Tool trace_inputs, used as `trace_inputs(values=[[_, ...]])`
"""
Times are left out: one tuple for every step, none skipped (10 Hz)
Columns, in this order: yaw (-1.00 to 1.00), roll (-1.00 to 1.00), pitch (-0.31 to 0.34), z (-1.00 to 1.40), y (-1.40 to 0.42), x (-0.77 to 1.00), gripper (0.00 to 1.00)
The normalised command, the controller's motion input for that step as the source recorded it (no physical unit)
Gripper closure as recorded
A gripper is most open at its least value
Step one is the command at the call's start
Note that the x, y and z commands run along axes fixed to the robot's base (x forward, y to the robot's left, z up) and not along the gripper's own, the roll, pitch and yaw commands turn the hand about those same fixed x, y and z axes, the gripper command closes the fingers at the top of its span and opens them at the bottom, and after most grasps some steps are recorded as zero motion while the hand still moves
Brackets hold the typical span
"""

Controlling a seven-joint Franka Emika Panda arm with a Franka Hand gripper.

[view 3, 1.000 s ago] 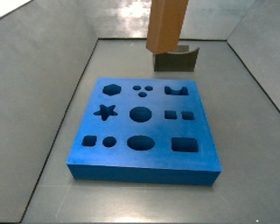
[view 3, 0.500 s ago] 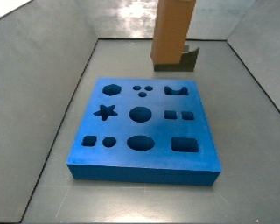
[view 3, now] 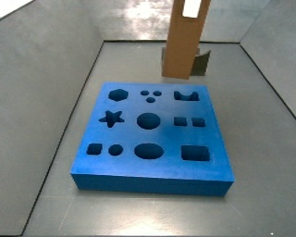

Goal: Pick up the arch object. Move up. Move to above the board. Insert the arch object.
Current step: Insert the arch object.

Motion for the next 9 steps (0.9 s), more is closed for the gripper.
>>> trace_inputs(values=[[-0.28, 0.0, 0.06, 0.0, 0.0, 0.74, 1.0], [-0.16, 0.02, 0.071, -0.07, 0.0, 0.76, 1.0], [-0.05, 0.06, 0.083, -0.16, 0.0, 0.56, 1.0], [0.0, 0.07, 0.079, -0.23, 0.0, 0.37, 1.0], [0.0, 0.06, 0.079, -0.25, 0.0, 0.36, 1.0], [0.0, 0.05, 0.061, -0.27, 0.0, 0.29, 1.0], [0.0, 0.04, 0.073, 0.0, 0.06, 0.17, 1.0], [0.0, 0.0, 0.037, 0.0, 0.0, 0.01, 1.0], [0.0, 0.0, 0.0, -0.2, 0.0, 0.0, 1.0]])
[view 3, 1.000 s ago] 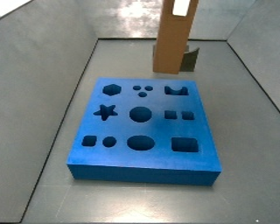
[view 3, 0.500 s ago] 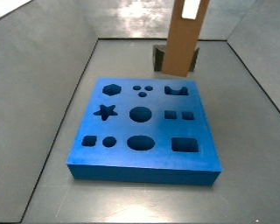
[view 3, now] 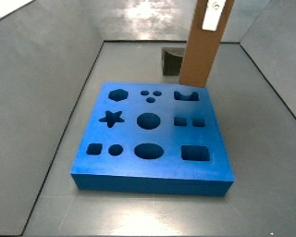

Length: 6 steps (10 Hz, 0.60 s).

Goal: Pick up the arch object. Move up. Move to above the board. Insert the arch object.
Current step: Insert the arch object.

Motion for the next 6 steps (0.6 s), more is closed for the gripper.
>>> trace_inputs(values=[[0.0, 0.02, 0.0, -0.38, 0.05, 0.0, 1.0], [0.0, 0.01, 0.0, -0.42, 0.06, 0.01, 1.0], [0.0, 0.0, 0.0, -0.34, 0.05, 0.14, 1.0], [0.0, 0.0, 0.0, -0.28, 0.08, 0.24, 1.0], [0.02, 0.03, 0.0, -0.36, 0.14, 0.06, 1.0], [0.07, 0.08, 0.01, -0.35, 0.1, -0.08, 1.0]])
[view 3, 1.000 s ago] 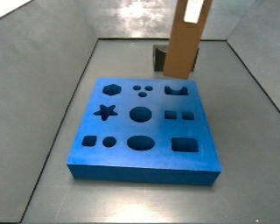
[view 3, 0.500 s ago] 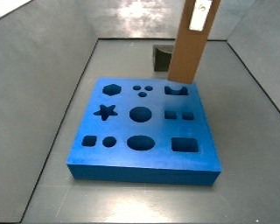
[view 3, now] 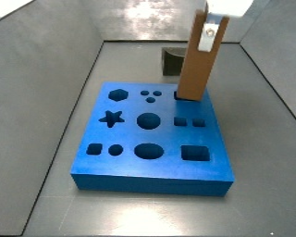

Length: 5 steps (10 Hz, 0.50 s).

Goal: Pick up the arch object. Move up. Move to above the board. Insert the arch object.
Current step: Insert the arch object.

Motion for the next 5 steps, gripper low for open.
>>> trace_inputs(values=[[0.0, 0.01, 0.0, -0.25, 0.05, -0.23, 1.0], [0.0, -0.04, -0.03, 0.0, 0.0, 0.0, 1.0], [0.0, 0.0, 0.0, 0.0, 0.02, 0.0, 1.0], [0.0, 0.0, 0.0, -0.08, 0.03, -0.06, 1.0], [0.01, 0.0, 0.0, -0.09, 0.06, 0.0, 1.0]])
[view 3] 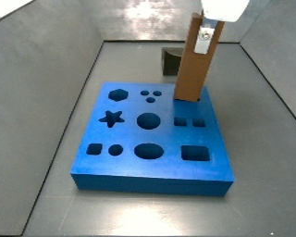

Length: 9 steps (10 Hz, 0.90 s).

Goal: Pick up the arch object. Move up. Move to above the board. Insert the arch object.
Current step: Insert the arch object.

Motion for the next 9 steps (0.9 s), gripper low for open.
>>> trace_inputs(values=[[0.03, 0.0, 0.007, -0.11, 0.11, 0.18, 1.0], [0.05, 0.0, 0.02, -0.13, 0.15, 0.25, 1.0], [0.03, 0.0, 0.007, -0.18, 0.15, 0.21, 1.0], [0.0, -0.01, 0.0, -0.18, 0.07, 0.14, 1.0], [0.0, -0.02, -0.026, -0.27, 0.0, 0.02, 1.0], [0.0, 0.0, -0.094, -0.51, 0.0, 0.0, 1.0], [0.0, 0.0, -0.114, -0.64, 0.0, 0.0, 1.0], [0.0, 0.0, -0.114, -0.65, 0.0, 0.0, 1.0], [0.0, 0.0, -0.116, -0.59, -0.01, 0.0, 1.0]])
